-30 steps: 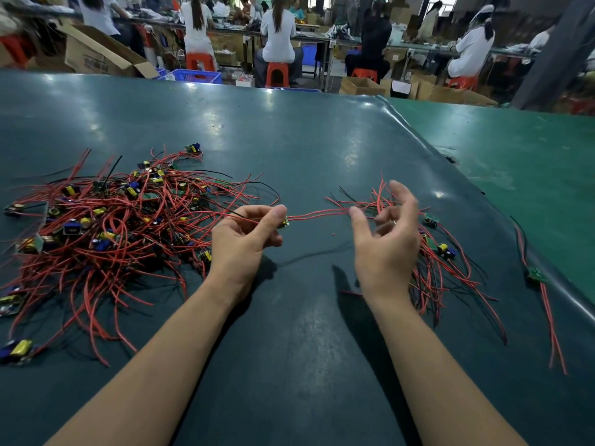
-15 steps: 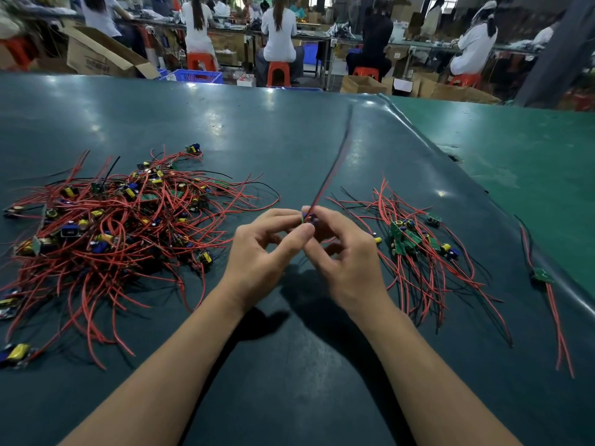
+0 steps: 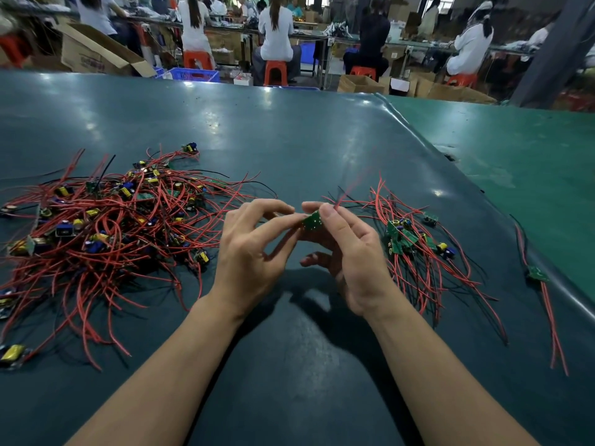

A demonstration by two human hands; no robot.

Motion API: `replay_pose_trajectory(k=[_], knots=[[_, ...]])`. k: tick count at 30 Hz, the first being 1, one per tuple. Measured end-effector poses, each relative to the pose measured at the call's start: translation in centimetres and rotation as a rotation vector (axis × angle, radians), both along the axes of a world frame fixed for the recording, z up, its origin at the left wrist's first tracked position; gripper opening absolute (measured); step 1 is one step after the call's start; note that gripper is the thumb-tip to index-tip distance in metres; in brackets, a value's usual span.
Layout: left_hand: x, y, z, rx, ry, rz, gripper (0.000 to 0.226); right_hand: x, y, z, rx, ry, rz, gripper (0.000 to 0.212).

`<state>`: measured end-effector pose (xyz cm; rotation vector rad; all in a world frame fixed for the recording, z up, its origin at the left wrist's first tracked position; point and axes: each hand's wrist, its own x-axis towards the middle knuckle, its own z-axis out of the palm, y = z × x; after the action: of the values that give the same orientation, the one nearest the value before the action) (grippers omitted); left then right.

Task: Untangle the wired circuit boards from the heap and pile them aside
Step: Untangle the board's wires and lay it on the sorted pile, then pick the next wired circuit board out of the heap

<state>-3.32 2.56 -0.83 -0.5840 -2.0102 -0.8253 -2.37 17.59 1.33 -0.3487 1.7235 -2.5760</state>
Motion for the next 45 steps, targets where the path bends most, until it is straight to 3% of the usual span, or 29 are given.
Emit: replay_pose_trajectory(k=[4, 11, 16, 21, 25, 27, 29, 31, 34, 38, 41, 45], knots=[[0.2, 0.2, 0.0, -0.077, -0.096, -0.023, 0.032, -0.3, 0.3, 0.1, 0.055, -0.030, -0.145, 0.018], [0.8, 0.7, 0.3, 0.014, -0.205, -0.061, 0.053, -0.3, 0.2, -0.1, 0.047, -0.055, -0.076, 0.018], [0.4, 0.8, 0.0, -0.035, -0.151, -0.038, 0.019, -0.4, 0.1, 0.0, 0.047, -0.064, -0.078, 0.021], [0.2, 0.4, -0.1, -0.081, -0.211, -0.028, 0.017, -1.4, 1.9, 0.5, -0.047, -0.121, -0.388, 0.017], [-0.1, -0.2, 0.0, -0.069, -0.213, 0.071, 0.017, -1.6, 3.0, 0.9, -0.223, -0.090, -0.502, 0.023], [-0.1, -0.4, 0.0, -0.050, -0.197, 0.145, 0.017, -1.7, 2.8, 0.8, -0.217, -0.106, -0.539, 0.031], [-0.3, -0.8, 0.2, -0.011, -0.161, 0.220, 0.021, -1.6, 2.4, 0.4, -0.091, -0.150, -0.474, 0.031], [-0.3, -1.1, 0.4, 0.015, -0.096, 0.253, 0.024, -1.2, 1.5, -0.1, 0.081, -0.198, -0.259, 0.038], [-0.2, -0.8, 0.5, -0.122, -0.022, 0.123, 0.030, -0.2, 0.0, -0.6, 0.236, -0.166, 0.057, 0.039], [-0.4, -0.8, 0.5, -0.188, -0.023, -0.011, 0.031, -0.2, 0.2, -0.7, 0.298, -0.042, -0.049, 0.021], [-0.7, -1.2, 0.5, -0.148, 0.027, -0.024, 0.026, -0.3, 0.7, -0.5, 0.286, -0.009, -0.082, 0.022], [-0.4, -1.1, 0.5, -0.139, 0.052, -0.055, 0.019, 0.0, 0.6, -0.2, 0.271, -0.111, -0.014, 0.031]])
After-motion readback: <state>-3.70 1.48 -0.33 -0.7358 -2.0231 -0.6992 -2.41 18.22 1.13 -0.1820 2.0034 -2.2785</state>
